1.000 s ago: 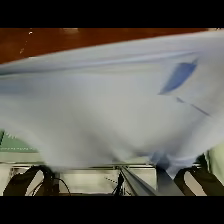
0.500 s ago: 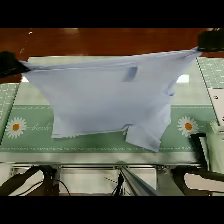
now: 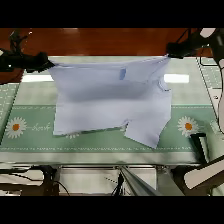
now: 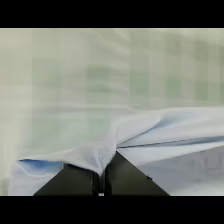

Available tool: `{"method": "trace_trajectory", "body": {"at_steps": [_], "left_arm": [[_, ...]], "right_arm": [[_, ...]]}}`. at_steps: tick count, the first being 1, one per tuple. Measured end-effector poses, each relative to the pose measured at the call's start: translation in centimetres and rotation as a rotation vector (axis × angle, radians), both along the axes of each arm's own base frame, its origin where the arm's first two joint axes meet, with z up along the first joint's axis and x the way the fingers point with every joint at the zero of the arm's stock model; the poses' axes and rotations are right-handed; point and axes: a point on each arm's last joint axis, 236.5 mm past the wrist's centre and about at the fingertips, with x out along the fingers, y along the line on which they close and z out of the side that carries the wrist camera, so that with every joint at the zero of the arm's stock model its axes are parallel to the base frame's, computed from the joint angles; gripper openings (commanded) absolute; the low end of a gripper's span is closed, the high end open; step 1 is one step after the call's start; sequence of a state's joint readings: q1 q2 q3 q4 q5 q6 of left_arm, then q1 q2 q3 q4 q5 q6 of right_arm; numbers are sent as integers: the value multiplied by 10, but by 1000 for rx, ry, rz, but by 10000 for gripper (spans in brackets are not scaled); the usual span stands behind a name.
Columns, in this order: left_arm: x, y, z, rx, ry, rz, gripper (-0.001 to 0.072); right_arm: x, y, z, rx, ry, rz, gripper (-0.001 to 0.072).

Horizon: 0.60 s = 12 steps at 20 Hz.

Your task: Fold the shirts.

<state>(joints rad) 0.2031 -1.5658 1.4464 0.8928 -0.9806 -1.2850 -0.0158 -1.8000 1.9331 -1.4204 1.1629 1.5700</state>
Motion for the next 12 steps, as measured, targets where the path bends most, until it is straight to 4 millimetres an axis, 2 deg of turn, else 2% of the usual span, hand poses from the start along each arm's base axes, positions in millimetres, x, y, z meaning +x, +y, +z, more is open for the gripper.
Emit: {"method": "trace_trajectory", "body": {"at_steps": [3,6,8,12], "left_arm": [[14,3,-26,-2,9,25,25],[16,4,-48,7,40,24,25],[8,3,-58,5,85,4,25],[-24,-9,-76,-21,232,-68,29]], "right_arm": [[6,2,-31,18,43,-10,23],[5,2,-48,18,81,-12,23],[-4,2,-54,14,126,-6,24],[-42,4,-70,12,301,16,24]]}}
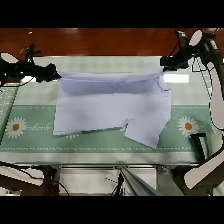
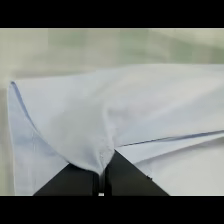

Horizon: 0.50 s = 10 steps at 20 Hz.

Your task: Fold the shirts.

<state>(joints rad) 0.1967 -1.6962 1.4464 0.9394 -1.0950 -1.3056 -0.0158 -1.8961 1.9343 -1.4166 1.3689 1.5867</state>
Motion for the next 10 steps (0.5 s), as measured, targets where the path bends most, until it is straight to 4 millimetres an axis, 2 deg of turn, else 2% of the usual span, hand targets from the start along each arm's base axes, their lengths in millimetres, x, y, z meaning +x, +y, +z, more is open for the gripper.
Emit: {"method": "trace_trajectory", "body": {"at_steps": [1,3,4,5,6,7,8,10], "left_arm": [[-6,-1,-4,-2,30,-7,32],[-16,-3,-11,-13,86,-10,101],[-19,-3,-15,-19,111,-8,249],[-23,-4,-18,-25,138,-4,348],[-27,-5,-22,-35,165,2,348],[-30,-5,-24,-37,183,3,348],[-35,-5,-25,-46,208,2,348],[-47,2,-27,-46,259,-1,348]], "right_arm": [[-7,0,-3,1,34,5,25],[-16,2,-6,6,73,11,25],[-18,2,-7,7,83,12,26],[-18,3,-7,9,84,12,81],[-18,3,-8,10,86,9,229],[-18,3,-8,10,87,8,337],[-19,2,-8,9,89,9,368],[-25,-6,-7,-23,108,30,368]]}}
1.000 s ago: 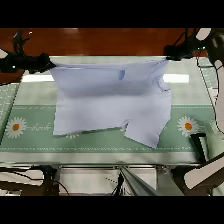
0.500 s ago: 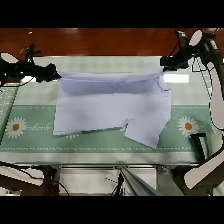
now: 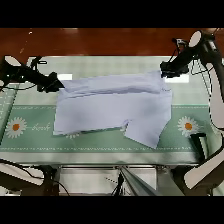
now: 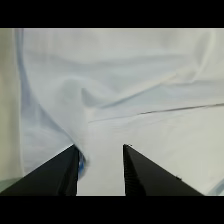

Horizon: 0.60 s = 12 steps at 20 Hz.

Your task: Fold the shirts.

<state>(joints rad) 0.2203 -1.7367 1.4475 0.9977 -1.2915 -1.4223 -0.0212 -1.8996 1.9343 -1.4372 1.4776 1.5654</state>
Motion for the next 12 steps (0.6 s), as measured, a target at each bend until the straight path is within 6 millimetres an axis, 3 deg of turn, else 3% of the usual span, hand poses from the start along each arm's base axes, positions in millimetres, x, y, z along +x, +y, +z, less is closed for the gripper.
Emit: {"method": "trace_trajectory", "body": {"at_steps": [4,6,7,9,12], "left_arm": [[-33,36,14,25,87,0,377],[-52,57,29,46,102,14,557],[-62,66,35,54,107,26,598],[-87,74,40,59,128,36,610],[-130,67,27,28,199,23,610]], "right_arm": [[-35,-55,16,-138,104,20,471],[-59,-84,31,-138,154,-28,498],[-72,-96,38,-119,178,-57,499],[-96,-113,46,-62,210,-112,499],[-122,-116,48,64,212,-157,499]]}}
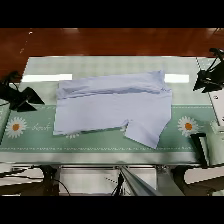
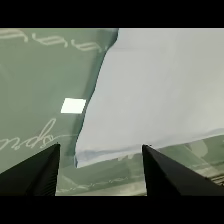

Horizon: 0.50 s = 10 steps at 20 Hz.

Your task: Fold the shirts.

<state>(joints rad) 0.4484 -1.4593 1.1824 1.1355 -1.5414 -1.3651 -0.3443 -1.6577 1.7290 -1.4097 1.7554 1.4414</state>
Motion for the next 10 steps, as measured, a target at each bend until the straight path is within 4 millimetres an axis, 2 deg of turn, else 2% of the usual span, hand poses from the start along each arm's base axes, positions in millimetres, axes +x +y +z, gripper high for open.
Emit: {"method": "trace_trajectory", "body": {"at_steps": [4,10], "left_arm": [[-43,-17,-30,-43,94,-2,610],[-75,-40,-57,-69,170,-21,610]], "right_arm": [[-7,18,-10,141,-89,-53,499],[-16,40,-33,237,-113,-62,498]]}}
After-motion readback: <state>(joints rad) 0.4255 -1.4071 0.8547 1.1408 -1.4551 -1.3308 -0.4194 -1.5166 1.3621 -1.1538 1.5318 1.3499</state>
